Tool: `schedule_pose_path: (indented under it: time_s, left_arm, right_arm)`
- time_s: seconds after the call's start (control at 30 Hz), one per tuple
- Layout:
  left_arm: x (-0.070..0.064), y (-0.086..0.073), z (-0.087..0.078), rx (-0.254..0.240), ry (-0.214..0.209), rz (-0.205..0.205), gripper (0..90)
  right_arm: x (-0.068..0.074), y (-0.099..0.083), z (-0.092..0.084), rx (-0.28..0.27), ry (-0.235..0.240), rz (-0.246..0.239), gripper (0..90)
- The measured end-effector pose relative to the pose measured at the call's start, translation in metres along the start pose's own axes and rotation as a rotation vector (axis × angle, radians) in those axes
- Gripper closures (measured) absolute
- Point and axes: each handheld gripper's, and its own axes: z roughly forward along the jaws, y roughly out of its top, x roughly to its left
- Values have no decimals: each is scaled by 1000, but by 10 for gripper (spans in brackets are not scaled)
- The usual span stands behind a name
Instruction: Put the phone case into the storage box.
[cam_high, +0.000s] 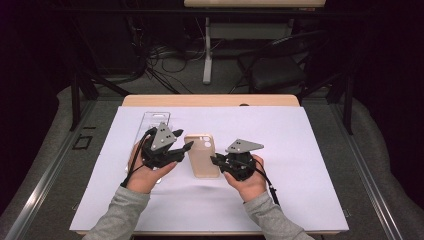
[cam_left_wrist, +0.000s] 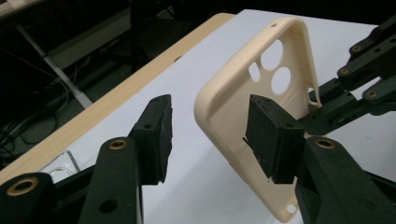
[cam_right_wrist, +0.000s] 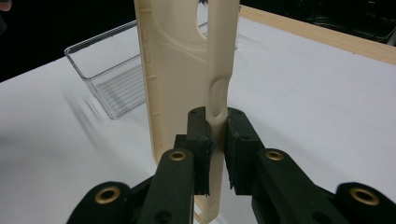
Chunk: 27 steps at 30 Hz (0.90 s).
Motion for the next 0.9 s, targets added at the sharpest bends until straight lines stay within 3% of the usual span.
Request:
schedule_pose_path:
  time_s: [0.2, 0.9]
  left_arm:
    - [-4, 1, -1, 27, 49, 49, 544]
    - [-8, 4, -1, 55, 83, 125, 682]
  right_arm:
    - [1, -1, 2, 8, -1, -5, 813]
    - [4, -2, 4, 21, 8, -10, 813]
